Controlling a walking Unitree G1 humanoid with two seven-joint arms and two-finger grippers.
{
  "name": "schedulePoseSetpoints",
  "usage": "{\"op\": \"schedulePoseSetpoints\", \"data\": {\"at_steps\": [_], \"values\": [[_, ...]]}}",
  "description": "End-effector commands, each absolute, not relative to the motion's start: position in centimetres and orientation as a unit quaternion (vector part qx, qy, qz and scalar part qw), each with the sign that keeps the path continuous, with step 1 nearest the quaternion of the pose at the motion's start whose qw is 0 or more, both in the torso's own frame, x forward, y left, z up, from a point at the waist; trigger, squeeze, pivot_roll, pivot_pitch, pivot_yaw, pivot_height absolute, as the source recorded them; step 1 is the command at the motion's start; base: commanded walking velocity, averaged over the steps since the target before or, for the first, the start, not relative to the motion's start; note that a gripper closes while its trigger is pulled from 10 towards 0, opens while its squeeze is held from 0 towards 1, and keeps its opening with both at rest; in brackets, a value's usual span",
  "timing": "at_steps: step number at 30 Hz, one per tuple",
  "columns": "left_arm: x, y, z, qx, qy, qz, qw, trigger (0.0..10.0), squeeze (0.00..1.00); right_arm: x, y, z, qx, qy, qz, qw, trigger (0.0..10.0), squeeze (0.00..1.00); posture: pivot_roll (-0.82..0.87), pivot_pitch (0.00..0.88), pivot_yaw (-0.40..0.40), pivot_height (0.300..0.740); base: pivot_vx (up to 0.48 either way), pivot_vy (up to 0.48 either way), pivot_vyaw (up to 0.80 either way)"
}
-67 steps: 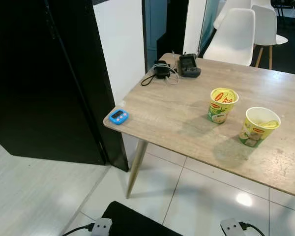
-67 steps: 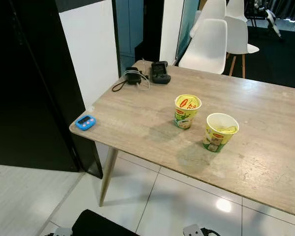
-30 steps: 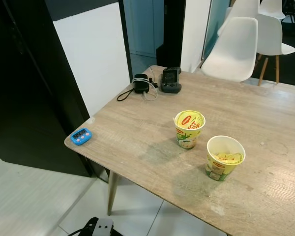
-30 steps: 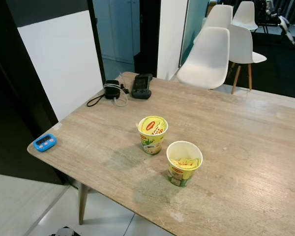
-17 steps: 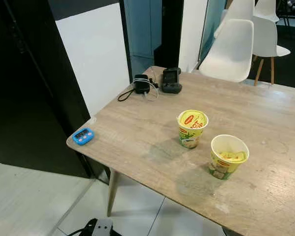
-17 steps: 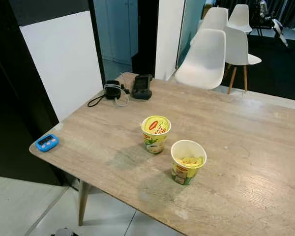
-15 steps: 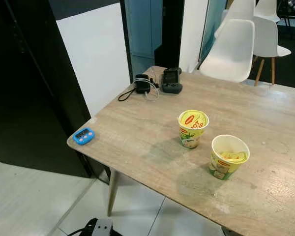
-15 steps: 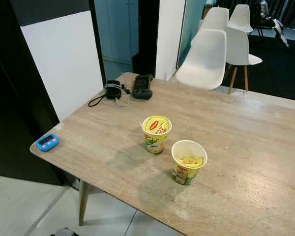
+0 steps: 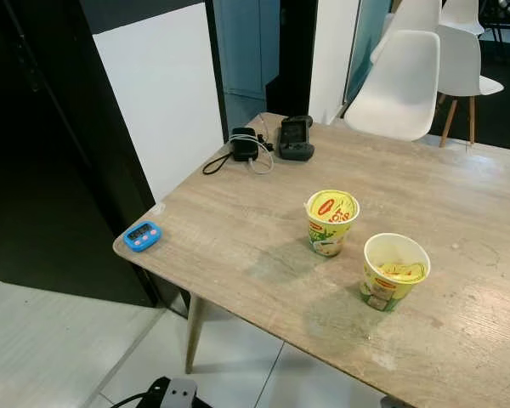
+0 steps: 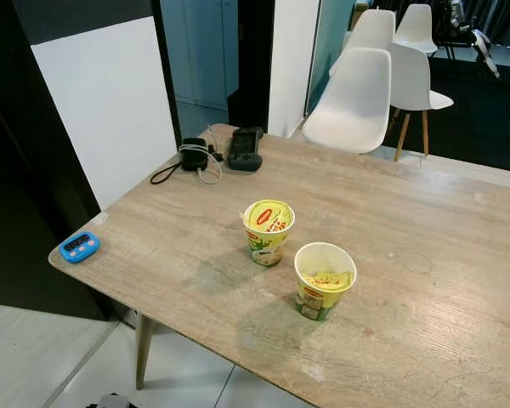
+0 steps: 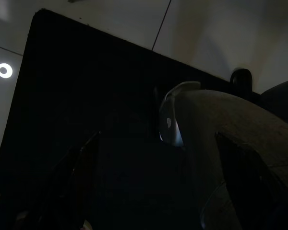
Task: Restocking fridge
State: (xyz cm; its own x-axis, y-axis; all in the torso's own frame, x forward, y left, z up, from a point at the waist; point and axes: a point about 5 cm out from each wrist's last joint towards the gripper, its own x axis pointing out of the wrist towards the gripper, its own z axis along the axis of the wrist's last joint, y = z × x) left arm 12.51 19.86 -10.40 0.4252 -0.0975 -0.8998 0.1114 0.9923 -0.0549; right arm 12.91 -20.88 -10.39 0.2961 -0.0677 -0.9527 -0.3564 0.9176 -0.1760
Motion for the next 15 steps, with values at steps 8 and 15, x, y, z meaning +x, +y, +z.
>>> {"op": "schedulePoseSetpoints", "data": {"at_steps": [8,15], "values": [[11.9,20.5,-10.5,0.016,0.548,-0.059,0.834,10.0,0.00,13.0,-21.9,-10.1,-0.172,0.590,0.087,0.784,10.0,0.00,0.08,0.000,-0.011,0.740,0.000,0.000,-0.37],[11.8,20.5,-10.6,0.020,0.551,-0.054,0.833,10.0,0.00,12.7,-22.1,-10.2,-0.173,0.592,0.087,0.783,10.0,0.00,0.09,0.000,-0.021,0.740,0.000,0.000,-0.62]]}}
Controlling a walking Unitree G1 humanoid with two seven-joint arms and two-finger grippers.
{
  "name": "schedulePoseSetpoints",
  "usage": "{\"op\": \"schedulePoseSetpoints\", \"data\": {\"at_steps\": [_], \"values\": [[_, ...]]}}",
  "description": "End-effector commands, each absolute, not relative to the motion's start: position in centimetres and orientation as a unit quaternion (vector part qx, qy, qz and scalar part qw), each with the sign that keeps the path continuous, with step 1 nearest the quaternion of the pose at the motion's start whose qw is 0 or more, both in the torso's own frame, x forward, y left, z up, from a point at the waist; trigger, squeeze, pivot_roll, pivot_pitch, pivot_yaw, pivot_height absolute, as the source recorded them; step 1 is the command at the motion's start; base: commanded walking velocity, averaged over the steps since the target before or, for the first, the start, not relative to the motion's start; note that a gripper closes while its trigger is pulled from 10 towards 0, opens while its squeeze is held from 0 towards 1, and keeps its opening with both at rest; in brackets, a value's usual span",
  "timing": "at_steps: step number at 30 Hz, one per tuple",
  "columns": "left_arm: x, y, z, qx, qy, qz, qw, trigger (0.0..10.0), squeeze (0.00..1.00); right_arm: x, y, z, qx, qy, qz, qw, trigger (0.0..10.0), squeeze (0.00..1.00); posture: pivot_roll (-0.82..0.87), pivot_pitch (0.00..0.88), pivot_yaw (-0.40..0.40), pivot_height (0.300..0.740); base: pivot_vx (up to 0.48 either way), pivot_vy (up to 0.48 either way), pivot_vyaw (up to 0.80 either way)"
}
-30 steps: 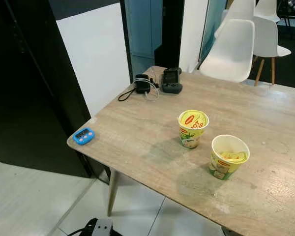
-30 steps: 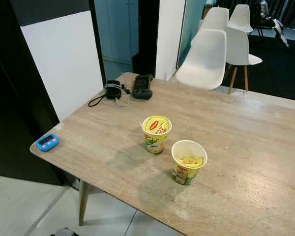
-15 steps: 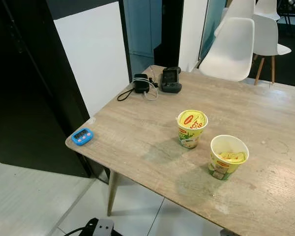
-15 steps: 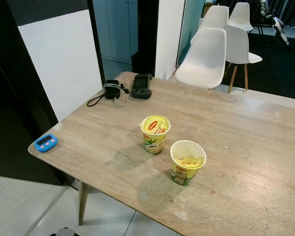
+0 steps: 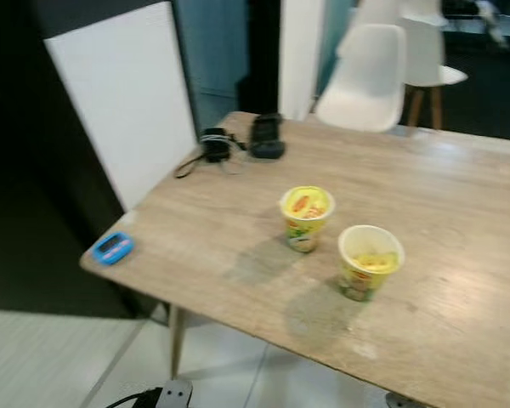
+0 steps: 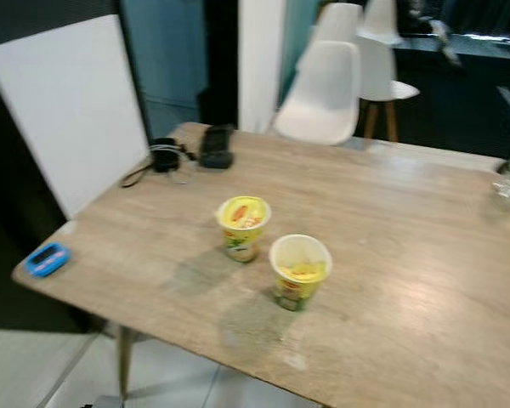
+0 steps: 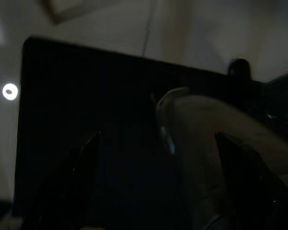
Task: Restocking fridge
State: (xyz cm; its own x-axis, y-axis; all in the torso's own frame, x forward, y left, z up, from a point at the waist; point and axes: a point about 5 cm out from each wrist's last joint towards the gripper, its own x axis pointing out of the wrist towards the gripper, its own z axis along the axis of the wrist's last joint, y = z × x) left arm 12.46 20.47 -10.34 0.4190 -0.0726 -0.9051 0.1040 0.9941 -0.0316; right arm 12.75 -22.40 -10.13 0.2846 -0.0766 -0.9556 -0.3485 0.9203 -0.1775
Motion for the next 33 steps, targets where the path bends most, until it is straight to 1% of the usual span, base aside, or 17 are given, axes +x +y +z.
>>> {"op": "schedulePoseSetpoints", "data": {"at_steps": [1,8,17,22,26,33], "values": [[11.8,20.5,-10.6,0.020,0.551,-0.054,0.833,10.0,0.00,12.7,-22.1,-10.2,-0.173,0.592,0.087,0.783,10.0,0.00,0.09,0.000,-0.021,0.740,0.000,0.000,0.00],[11.6,20.5,-10.6,0.020,0.556,-0.056,0.829,10.0,0.00,12.8,-21.6,-10.3,-0.175,0.590,0.091,0.783,10.0,0.00,0.09,0.000,-0.014,0.740,0.000,0.000,0.00],[11.7,20.5,-10.6,0.016,0.554,-0.054,0.830,10.0,0.00,13.9,-20.7,-10.1,-0.175,0.580,0.096,0.790,10.0,0.00,0.09,0.000,-0.012,0.740,0.000,0.000,0.00],[11.7,20.5,-10.6,0.015,0.554,-0.055,0.831,10.0,0.00,14.0,-20.9,-10.0,-0.176,0.580,0.095,0.790,10.0,0.00,0.09,0.000,-0.011,0.740,0.000,0.000,0.00],[11.7,20.5,-10.6,0.014,0.554,-0.054,0.831,10.0,0.00,13.5,-21.8,-10.0,-0.178,0.585,0.090,0.787,10.0,0.00,0.08,0.000,-0.011,0.740,-0.256,0.000,0.00],[11.7,20.5,-10.6,0.012,0.554,-0.053,0.831,10.0,0.00,13.1,-21.7,-10.1,-0.177,0.587,0.090,0.785,10.0,0.00,0.08,0.000,-0.012,0.740,-0.273,0.000,0.00]]}}
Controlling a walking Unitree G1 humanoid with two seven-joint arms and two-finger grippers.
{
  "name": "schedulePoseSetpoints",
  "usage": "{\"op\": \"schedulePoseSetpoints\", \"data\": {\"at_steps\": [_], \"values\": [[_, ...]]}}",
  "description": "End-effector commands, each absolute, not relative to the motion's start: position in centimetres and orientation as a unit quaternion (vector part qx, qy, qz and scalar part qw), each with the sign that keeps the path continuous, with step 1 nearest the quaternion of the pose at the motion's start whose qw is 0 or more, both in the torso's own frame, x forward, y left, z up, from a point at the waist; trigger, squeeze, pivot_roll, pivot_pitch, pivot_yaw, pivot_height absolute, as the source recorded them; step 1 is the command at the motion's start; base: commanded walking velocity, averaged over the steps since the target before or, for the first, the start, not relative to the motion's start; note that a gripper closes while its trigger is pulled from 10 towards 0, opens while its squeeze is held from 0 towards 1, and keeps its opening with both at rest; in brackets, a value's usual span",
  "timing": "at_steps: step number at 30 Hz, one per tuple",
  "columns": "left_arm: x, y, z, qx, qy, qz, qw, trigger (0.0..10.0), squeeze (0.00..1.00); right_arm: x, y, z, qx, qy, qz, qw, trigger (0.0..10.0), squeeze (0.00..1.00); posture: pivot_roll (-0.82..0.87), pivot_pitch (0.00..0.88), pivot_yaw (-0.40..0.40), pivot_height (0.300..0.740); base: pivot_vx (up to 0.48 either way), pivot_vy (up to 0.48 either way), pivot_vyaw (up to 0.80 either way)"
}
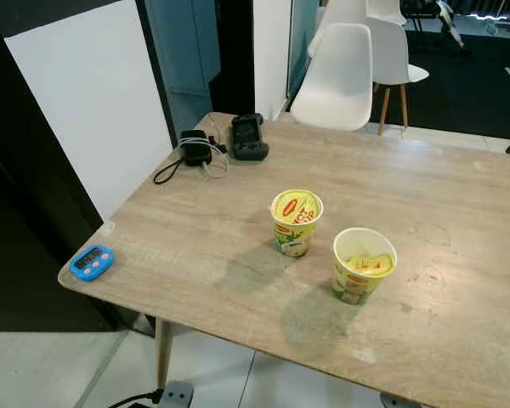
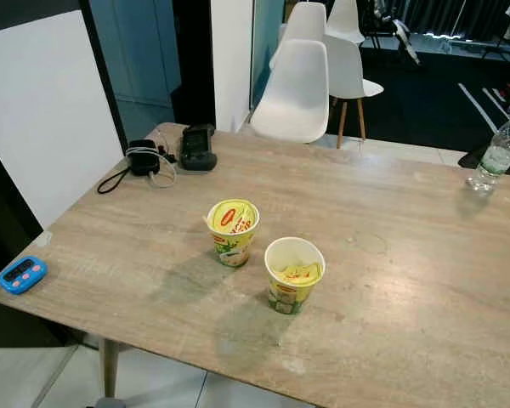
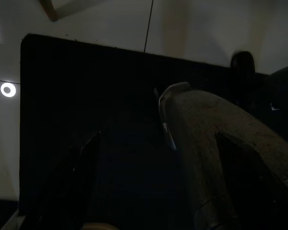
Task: Restocking fridge
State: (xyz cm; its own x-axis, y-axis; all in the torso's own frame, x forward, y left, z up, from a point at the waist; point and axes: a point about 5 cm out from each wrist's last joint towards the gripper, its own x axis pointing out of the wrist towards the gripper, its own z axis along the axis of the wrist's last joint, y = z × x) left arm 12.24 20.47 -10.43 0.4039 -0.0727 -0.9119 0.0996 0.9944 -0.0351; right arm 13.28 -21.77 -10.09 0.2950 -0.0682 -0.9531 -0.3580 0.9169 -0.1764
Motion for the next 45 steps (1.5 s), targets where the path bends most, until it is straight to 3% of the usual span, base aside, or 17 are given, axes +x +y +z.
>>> {"op": "schedulePoseSetpoints", "data": {"at_steps": [1,24,37,45], "values": [[11.7,20.5,-10.6,0.012,0.554,-0.053,0.831,10.0,0.00,13.1,-21.7,-10.1,-0.177,0.587,0.090,0.785,10.0,0.00,0.08,0.000,-0.012,0.740,-0.296,0.000,0.00],[11.8,20.5,-10.6,0.011,0.552,-0.053,0.832,10.0,0.00,13.0,-19.7,-10.5,-0.170,0.584,0.102,0.787,10.0,0.00,0.08,0.000,-0.010,0.740,-0.290,0.000,0.00],[11.9,20.5,-10.5,0.018,0.548,-0.059,0.834,10.0,0.00,11.6,-23.7,-10.1,-0.182,0.596,0.080,0.778,10.0,0.00,0.08,0.000,-0.009,0.740,-0.042,0.000,0.00],[11.8,20.3,-10.6,0.009,0.555,-0.073,0.829,10.0,0.00,12.2,-22.5,-10.3,-0.180,0.589,0.079,0.784,10.0,0.00,0.08,0.000,-0.009,0.740,0.000,-0.186,0.00]]}}
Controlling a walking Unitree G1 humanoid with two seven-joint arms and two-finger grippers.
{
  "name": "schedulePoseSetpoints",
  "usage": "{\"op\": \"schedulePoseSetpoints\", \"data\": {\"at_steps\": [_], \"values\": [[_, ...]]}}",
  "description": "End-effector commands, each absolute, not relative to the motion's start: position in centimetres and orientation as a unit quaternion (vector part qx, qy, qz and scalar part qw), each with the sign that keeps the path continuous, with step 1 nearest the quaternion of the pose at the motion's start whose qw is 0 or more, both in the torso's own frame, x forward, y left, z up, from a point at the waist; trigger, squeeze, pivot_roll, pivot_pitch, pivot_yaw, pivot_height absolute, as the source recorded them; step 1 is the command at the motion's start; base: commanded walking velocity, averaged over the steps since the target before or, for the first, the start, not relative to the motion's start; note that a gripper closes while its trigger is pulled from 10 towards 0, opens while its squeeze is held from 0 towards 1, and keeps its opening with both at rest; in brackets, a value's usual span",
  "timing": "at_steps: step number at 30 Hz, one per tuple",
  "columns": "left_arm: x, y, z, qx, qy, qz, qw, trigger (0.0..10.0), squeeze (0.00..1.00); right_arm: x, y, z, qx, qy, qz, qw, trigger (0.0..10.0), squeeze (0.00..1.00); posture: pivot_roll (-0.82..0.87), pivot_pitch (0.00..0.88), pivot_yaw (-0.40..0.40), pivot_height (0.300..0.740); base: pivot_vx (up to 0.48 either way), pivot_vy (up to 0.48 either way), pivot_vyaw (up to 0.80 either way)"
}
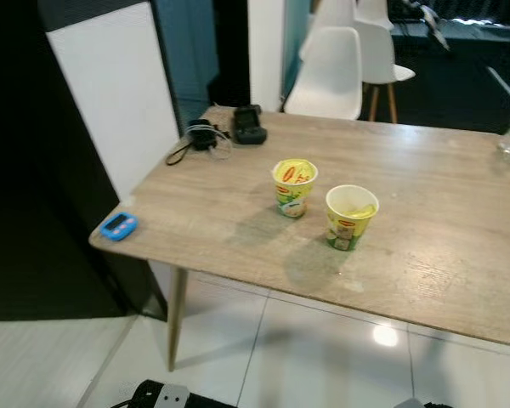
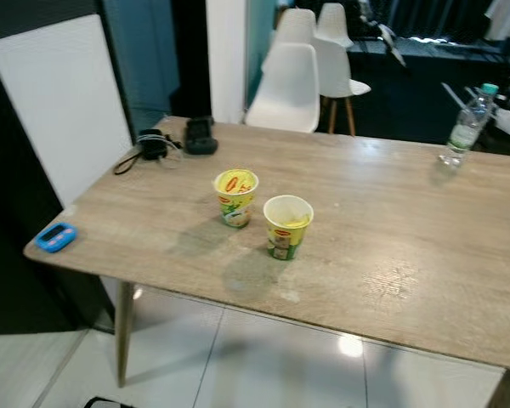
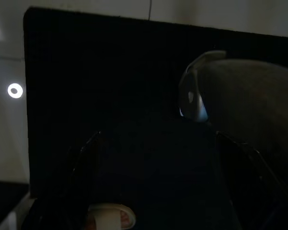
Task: Restocking fridge
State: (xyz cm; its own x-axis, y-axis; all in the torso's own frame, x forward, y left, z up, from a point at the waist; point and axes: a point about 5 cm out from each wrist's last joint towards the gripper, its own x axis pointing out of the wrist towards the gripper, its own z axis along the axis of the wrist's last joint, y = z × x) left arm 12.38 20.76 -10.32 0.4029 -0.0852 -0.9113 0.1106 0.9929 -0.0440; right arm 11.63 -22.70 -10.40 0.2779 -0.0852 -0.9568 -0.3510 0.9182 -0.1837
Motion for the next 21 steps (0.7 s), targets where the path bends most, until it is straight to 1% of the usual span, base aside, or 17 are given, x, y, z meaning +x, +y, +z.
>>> {"op": "schedulePoseSetpoints", "data": {"at_steps": [1,4,8,9,11,13,14,16,17,18,19,21], "values": [[11.8,20.3,-10.6,0.008,0.555,-0.073,0.829,10.0,0.00,12.3,-22.2,-10.3,-0.179,0.587,0.079,0.786,10.0,0.00,0.08,0.000,-0.007,0.740,0.000,-0.465,0.00],[11.7,20.3,-10.6,0.000,0.554,-0.064,0.830,10.0,0.00,12.6,-21.6,-10.3,-0.175,0.584,0.078,0.789,10.0,0.00,0.08,0.000,-0.008,0.740,0.000,-0.442,0.00],[11.7,20.4,-10.6,0.000,0.554,-0.056,0.830,10.0,0.00,12.8,-21.8,-10.3,-0.173,0.582,0.065,0.792,10.0,0.00,0.08,0.000,-0.008,0.740,0.000,0.000,0.00],[11.7,20.4,-10.6,0.002,0.555,-0.058,0.830,10.0,0.00,12.9,-22.4,-10.1,-0.183,0.580,0.055,0.792,10.0,0.00,0.08,0.000,-0.008,0.740,0.000,0.000,0.00],[11.7,20.4,-10.6,0.002,0.555,-0.058,0.830,10.0,0.00,13.0,-22.7,-10.0,-0.186,0.580,0.050,0.791,10.0,0.00,0.08,0.000,-0.008,0.740,0.000,0.000,0.00],[11.7,20.4,-10.6,0.002,0.555,-0.057,0.830,10.0,0.00,12.9,-23.6,-9.8,-0.185,0.581,0.026,0.792,10.0,0.00,0.08,0.000,-0.008,0.740,0.000,0.000,0.00],[11.7,20.4,-10.6,0.002,0.556,-0.057,0.829,10.0,0.00,12.6,-24.4,-9.7,-0.180,0.584,-0.001,0.791,10.0,0.00,0.08,0.000,-0.010,0.740,0.000,0.000,0.00],[11.7,20.4,-10.6,0.002,0.556,-0.057,0.829,10.0,0.00,12.6,-24.4,-9.7,-0.180,0.584,-0.001,0.791,10.0,0.00,0.08,0.000,-0.010,0.740,0.000,0.000,0.00],[11.7,20.4,-10.6,0.002,0.556,-0.056,0.829,10.0,0.00,12.1,-25.4,-9.6,-0.166,0.588,-0.041,0.791,10.0,0.00,0.08,0.000,-0.012,0.740,0.000,0.000,0.00],[11.7,20.4,-10.6,0.001,0.556,-0.055,0.829,10.0,0.00,10.9,-27.3,-9.3,-0.133,0.595,-0.120,0.783,10.0,0.00,0.08,0.000,-0.011,0.740,0.000,0.000,0.00],[11.7,20.4,-10.6,0.001,0.556,-0.055,0.829,10.0,0.00,10.9,-27.3,-9.3,-0.133,0.595,-0.120,0.783,10.0,0.00,0.08,0.000,-0.011,0.740,0.000,0.000,0.00],[11.6,20.4,-10.6,0.001,0.556,-0.054,0.829,10.0,0.00,9.6,-29.4,-8.9,-0.104,0.600,-0.195,0.769,10.0,0.00,0.08,0.000,-0.013,0.740,0.000,0.000,0.00]]}}
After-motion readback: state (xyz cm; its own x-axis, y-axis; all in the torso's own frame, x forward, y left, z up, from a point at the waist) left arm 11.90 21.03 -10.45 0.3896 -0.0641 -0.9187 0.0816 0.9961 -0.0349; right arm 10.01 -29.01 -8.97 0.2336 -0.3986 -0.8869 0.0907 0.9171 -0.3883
